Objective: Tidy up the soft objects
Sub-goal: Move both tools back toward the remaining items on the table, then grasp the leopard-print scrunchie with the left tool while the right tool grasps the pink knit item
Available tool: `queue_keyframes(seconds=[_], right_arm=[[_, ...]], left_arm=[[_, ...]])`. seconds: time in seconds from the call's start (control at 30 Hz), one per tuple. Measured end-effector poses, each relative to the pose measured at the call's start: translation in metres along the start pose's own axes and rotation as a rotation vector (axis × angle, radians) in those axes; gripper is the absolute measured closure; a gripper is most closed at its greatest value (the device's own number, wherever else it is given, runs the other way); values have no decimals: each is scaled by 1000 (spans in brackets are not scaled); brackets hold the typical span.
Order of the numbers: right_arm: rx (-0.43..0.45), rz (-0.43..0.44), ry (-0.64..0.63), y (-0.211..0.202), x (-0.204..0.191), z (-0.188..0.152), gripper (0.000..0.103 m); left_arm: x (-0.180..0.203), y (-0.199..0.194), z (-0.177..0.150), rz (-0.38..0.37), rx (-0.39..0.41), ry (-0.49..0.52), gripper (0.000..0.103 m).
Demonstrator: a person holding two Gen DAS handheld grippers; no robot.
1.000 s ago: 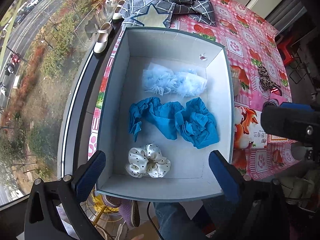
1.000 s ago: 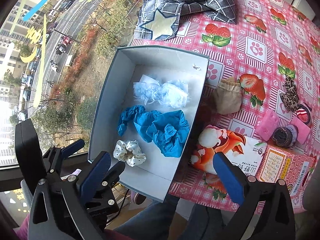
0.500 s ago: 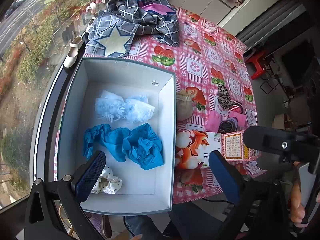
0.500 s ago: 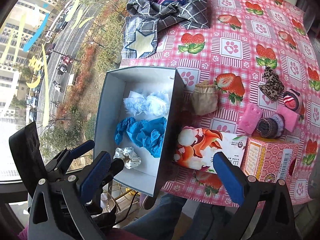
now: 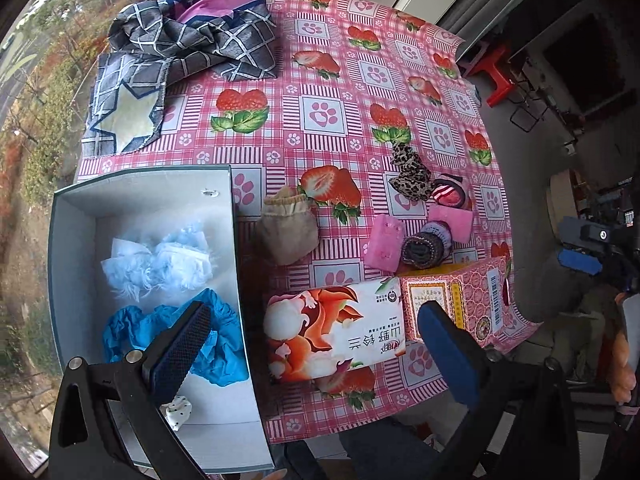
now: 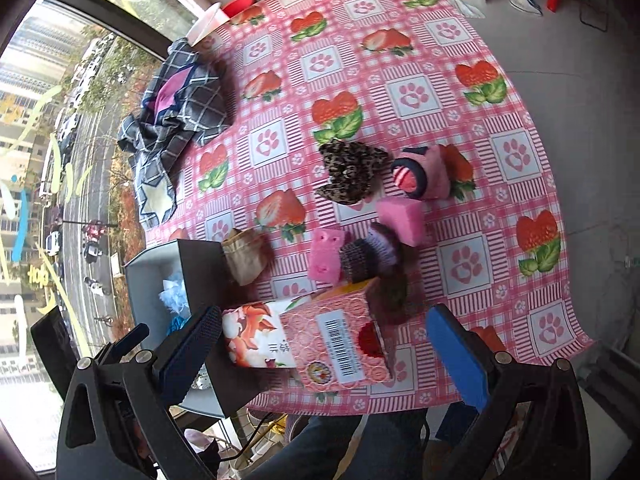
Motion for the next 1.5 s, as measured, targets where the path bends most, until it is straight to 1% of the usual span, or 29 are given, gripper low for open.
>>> queue_keyframes(seconds=[0.1, 0.23, 0.43, 0.5, 0.57, 0.7, 0.87, 0.93, 1.0, 1.1, 1.27, 1.3, 1.33, 1.37, 1.43, 1.47, 1.5], right_arm=[[-18, -15, 65, 7, 35, 5, 0], [-57, -20, 125, 23, 68, 9, 0], [-109, -36, 151, 51, 95, 21, 0], [-121, -44, 152, 60, 100, 28, 0], [-130, -50, 149, 69, 104, 36, 0], [-132, -67, 141, 86, 110, 59, 0], [-113, -75, 120, 106, 110, 87, 0], [-117, -98, 84, 119, 107, 97, 0], [-133, -127, 58, 134, 104, 102, 0], [-140, -135, 33, 154, 100, 111, 0], [-153, -186, -18, 182, 99, 121, 0], [-145, -199, -24, 184, 100, 123, 3], [-134, -218, -30, 184, 101, 124, 17], [-126, -224, -36, 183, 102, 125, 27], [-117, -241, -53, 180, 103, 125, 52], [-116, -228, -65, 178, 104, 125, 54], [-124, -212, -68, 177, 105, 125, 59]], left_arm=[[11, 20, 14, 15, -37, 9, 0], [22, 52, 33, 59, -80, 34, 0], [28, 103, 51, 120, -163, 35, 0], [29, 113, 55, 129, -183, 27, 0], [34, 115, 63, 118, -181, 29, 0], [57, 117, 87, 77, -169, 72, 0], [98, 135, 112, -1, -207, 159, 0], [107, 146, 120, 10, -214, 165, 0], [108, 154, 125, 21, -222, 144, 0], [106, 162, 128, 29, -227, 118, 0], [109, 178, 131, 66, -251, 126, 0], [111, 182, 133, 72, -253, 129, 0], [113, 186, 134, 76, -255, 134, 0], [116, 189, 135, 77, -260, 139, 0], [122, 197, 137, 80, -274, 155, 0], [125, 201, 138, 86, -279, 166, 0], [128, 204, 140, 93, -283, 176, 0]])
Point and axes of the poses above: each gripper's, at about its wrist camera, not at the fingertips, and y roughly the way its jaws point, x to its right, z to its top, the point moved 5 cm from there along y, roughly the way its jaws point, and after that the axes turned 1 degree about y, right-handed, at the moved point
